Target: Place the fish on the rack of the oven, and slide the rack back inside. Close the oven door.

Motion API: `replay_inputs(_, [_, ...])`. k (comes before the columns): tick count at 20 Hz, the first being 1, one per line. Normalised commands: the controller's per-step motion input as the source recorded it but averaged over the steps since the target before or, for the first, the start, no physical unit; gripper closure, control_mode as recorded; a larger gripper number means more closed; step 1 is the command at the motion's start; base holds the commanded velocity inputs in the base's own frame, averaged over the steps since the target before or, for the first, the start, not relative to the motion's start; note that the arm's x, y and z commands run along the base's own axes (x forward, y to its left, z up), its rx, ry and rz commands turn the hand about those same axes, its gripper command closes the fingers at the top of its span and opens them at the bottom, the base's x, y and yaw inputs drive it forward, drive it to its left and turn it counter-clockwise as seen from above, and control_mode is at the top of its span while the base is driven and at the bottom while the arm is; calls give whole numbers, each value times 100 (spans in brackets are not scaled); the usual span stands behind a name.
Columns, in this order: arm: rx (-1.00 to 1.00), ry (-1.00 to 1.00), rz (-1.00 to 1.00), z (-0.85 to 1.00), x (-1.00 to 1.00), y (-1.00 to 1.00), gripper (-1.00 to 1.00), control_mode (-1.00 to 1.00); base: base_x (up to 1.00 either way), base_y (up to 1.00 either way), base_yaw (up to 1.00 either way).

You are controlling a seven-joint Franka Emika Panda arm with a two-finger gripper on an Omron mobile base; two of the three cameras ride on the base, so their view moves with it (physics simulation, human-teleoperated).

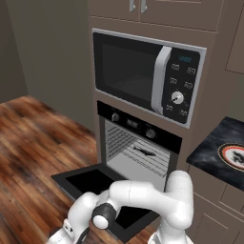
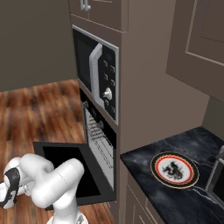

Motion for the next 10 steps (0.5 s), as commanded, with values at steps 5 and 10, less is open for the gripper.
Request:
replay_inputs(5, [-28, -14, -29, -13, 0, 0, -100, -100, 0, 0, 0])
replay_inputs(10, [-29, -20, -33, -2, 0, 0, -100, -100, 0, 0, 0])
